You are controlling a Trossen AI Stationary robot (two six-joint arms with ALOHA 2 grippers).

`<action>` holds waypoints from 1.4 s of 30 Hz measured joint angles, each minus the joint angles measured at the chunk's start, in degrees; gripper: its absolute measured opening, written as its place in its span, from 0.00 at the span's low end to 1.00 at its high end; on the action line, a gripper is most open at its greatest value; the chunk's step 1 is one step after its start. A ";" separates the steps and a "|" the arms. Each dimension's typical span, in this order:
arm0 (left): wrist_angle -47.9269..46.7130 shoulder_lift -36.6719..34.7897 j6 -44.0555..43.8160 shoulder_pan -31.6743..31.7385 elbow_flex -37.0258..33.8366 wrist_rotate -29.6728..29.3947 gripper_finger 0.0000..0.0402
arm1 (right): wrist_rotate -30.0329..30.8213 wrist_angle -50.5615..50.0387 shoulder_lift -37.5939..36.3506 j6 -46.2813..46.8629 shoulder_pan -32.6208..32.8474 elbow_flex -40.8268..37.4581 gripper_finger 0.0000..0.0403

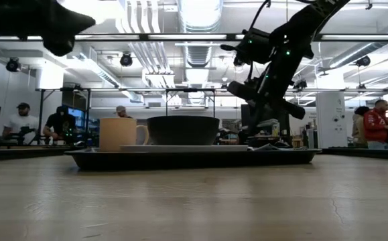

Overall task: Set up tray
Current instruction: Put the light blue fork on the gray napkin to the left of the light blue spoon on the black tray, then adjust the black tray

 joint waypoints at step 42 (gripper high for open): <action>2.90 -8.65 -3.04 -7.04 -15.14 -2.36 0.00 | -2.95 2.74 3.94 8.86 2.62 -0.74 0.41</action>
